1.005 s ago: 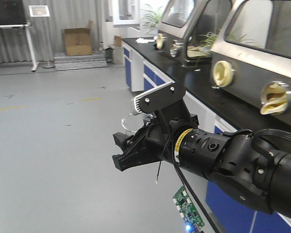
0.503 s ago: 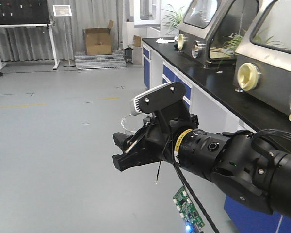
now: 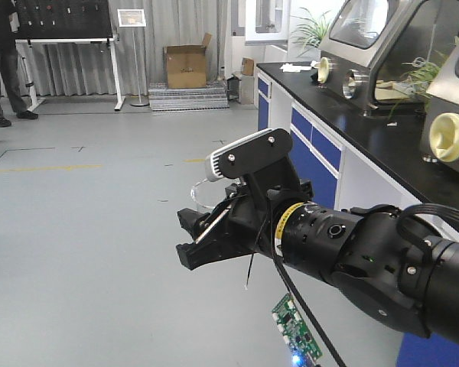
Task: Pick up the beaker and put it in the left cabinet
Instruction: 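Hold the beaker in the right gripper while the base turns away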
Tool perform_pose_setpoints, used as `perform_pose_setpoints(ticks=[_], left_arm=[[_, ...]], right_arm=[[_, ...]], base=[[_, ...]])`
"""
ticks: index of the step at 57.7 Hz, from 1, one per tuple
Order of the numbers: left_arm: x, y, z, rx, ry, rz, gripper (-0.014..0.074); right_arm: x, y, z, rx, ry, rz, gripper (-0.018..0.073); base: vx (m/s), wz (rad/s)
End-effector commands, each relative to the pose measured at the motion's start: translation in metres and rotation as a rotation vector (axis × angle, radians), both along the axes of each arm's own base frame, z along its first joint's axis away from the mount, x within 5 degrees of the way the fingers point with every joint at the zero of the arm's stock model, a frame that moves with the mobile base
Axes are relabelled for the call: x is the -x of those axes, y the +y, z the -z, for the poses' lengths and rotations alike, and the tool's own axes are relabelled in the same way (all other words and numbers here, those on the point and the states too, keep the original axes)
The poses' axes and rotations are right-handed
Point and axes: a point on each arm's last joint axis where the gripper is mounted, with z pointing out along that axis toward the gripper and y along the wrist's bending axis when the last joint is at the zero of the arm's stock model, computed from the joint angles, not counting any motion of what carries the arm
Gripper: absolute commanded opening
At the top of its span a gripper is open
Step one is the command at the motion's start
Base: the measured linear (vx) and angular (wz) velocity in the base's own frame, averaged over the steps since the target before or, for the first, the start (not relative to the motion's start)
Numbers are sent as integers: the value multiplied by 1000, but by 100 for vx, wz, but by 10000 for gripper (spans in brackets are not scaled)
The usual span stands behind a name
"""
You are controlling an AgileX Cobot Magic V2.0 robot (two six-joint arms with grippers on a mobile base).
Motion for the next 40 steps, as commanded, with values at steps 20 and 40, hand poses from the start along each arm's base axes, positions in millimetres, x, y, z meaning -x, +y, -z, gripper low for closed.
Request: perform_pose_setpoints(ticks=[20,40], left_arm=[[2,0,-14,8,-111,1,-6],[2,0,-14,8,-111,1,-6]], right_arm=[[8,-3,-34,-86,-114,-37,155],[8,-3,-34,-86,-114,-37,155]], base=[[40,7],[44,1]])
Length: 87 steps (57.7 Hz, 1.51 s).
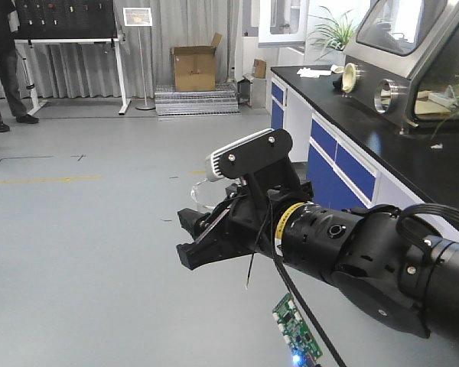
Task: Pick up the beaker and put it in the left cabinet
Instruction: 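Hold the beaker in the right gripper while the base turns away, then carry the beaker in the right gripper toward the open cabinet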
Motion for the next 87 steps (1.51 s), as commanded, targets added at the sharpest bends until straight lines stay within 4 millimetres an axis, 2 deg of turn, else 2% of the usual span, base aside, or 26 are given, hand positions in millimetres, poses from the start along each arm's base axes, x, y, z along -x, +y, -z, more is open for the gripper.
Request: perform_pose_setpoints(ticks=[1,87], left_arm=[[2,0,-14,8,-111,1,-6],[2,0,-14,8,-111,1,-6]], right_arm=[[8,-3,-34,-86,-114,-37,155],[8,-3,-34,-86,-114,-37,155]], base=[[46,0],[51,3]])
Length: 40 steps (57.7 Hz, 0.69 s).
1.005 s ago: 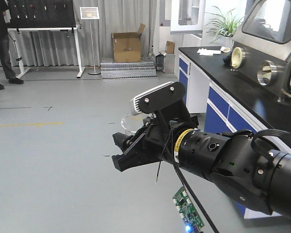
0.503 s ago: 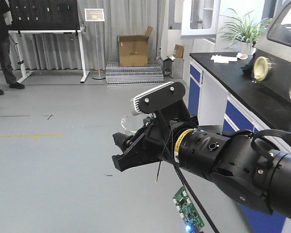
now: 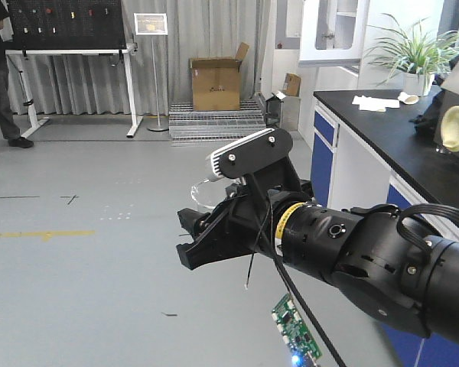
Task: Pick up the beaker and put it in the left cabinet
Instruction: 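Carry the beaker in the right gripper toward the open cabinet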
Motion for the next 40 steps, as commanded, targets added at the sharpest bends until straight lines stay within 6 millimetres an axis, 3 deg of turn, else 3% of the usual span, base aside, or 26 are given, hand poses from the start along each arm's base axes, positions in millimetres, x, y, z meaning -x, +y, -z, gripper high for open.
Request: perform_pose_setpoints(ticks=[1,40], left_arm=[[2,0,-14,8,-111,1,-6],[2,0,-14,8,-111,1,-6]], right_arm=[[8,-3,-34,-87,-115,-37,155],[8,-3,-34,-86,-116,-38,155]], base=[[52,2],[52,1]])
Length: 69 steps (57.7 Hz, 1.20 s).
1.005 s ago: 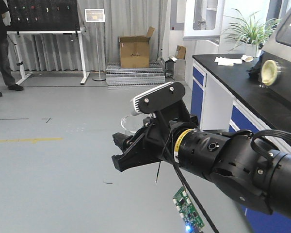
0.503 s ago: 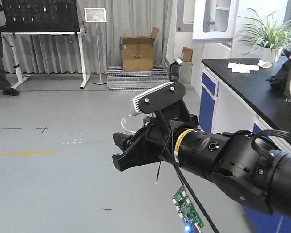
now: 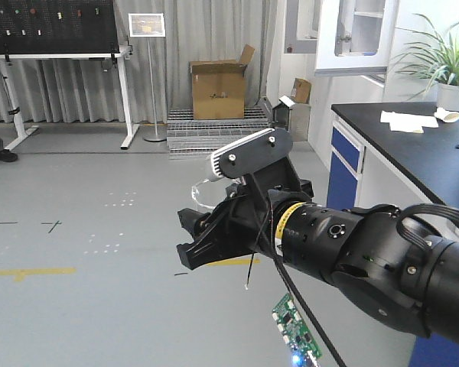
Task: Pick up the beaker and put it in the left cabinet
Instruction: 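Carry the beaker in the right gripper toward the open cabinet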
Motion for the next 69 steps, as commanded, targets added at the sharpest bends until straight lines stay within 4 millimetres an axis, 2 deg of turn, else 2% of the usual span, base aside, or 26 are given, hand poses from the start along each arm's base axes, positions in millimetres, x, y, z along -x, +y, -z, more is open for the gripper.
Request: perform_pose_setpoints(ticks=[1,69], left_arm=[[2,0,-14,8,-111,1,-6],[2,0,-14,8,-111,1,-6]], right_arm=[[8,-3,-34,-86,-116,-38,155],[8,-3,-34,-86,-115,-37,155]], base=[[52,0],[53,3]])
